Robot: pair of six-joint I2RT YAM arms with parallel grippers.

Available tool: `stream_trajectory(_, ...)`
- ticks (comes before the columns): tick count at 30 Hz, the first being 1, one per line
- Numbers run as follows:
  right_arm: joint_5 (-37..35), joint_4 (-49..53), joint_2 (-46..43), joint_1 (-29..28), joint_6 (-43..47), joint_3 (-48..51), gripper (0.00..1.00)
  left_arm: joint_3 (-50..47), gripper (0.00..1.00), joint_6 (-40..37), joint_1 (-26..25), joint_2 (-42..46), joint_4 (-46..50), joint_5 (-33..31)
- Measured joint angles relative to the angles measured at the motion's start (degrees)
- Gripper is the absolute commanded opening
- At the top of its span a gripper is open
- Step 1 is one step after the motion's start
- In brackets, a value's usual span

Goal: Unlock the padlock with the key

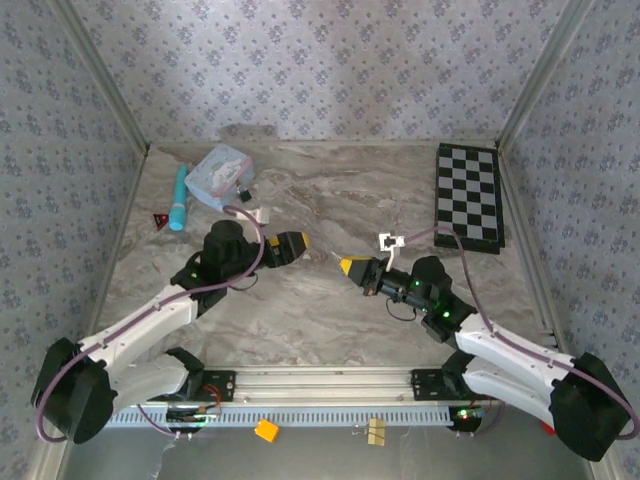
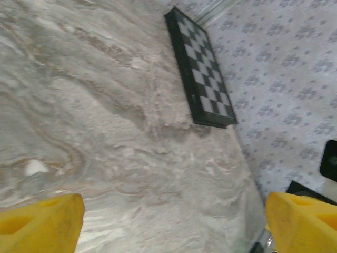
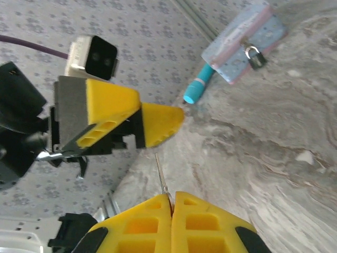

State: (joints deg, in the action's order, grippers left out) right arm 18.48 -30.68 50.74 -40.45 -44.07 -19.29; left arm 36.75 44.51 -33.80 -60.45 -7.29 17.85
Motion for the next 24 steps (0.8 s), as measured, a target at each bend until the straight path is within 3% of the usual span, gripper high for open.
stream_trajectory(6, -2.69, 9.01, -1.99, 0.04, 2.21, -1.18, 0.00, 8.24, 0.91, -4.90, 9.29, -2.75, 12.37, -5.18)
stream_trajectory(12, -4.22, 14.38, -4.55, -0.24, 3.26, -1.66, 0.00, 12.48, 0.84, -4.83, 18.01, -13.70, 16.44, -6.97)
stream_trajectory(24, -5.95, 16.09, -8.92, -0.96, 3.37, -1.14, 0.00, 28.98, 0.71, -5.05, 19.56, -37.70, 19.04, -16.28)
